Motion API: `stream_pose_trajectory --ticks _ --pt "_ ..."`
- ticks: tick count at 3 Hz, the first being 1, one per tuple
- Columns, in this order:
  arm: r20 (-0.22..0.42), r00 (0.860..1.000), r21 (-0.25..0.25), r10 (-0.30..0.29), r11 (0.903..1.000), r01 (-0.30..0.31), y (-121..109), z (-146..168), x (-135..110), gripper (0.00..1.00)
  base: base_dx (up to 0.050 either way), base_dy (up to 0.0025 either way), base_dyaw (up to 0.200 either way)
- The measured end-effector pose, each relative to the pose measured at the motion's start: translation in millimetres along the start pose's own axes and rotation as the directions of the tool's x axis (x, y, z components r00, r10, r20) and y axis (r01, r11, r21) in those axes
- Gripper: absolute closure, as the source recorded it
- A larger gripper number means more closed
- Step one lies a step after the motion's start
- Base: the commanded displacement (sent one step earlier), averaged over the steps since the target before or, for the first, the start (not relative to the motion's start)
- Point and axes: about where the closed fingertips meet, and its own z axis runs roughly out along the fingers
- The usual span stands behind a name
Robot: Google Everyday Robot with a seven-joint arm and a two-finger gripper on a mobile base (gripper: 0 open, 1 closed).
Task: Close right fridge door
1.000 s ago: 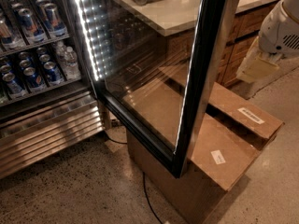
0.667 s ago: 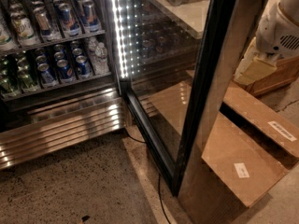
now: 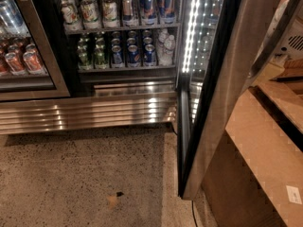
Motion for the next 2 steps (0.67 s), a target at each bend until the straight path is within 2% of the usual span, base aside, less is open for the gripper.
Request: stream_pose_trajectory --ticks 2 --pt "0.000 1.000 0.000 0.000 1.0000 0.000 0.0 0.0 0.0 1.00 -0.030 -0.00243 0.159"
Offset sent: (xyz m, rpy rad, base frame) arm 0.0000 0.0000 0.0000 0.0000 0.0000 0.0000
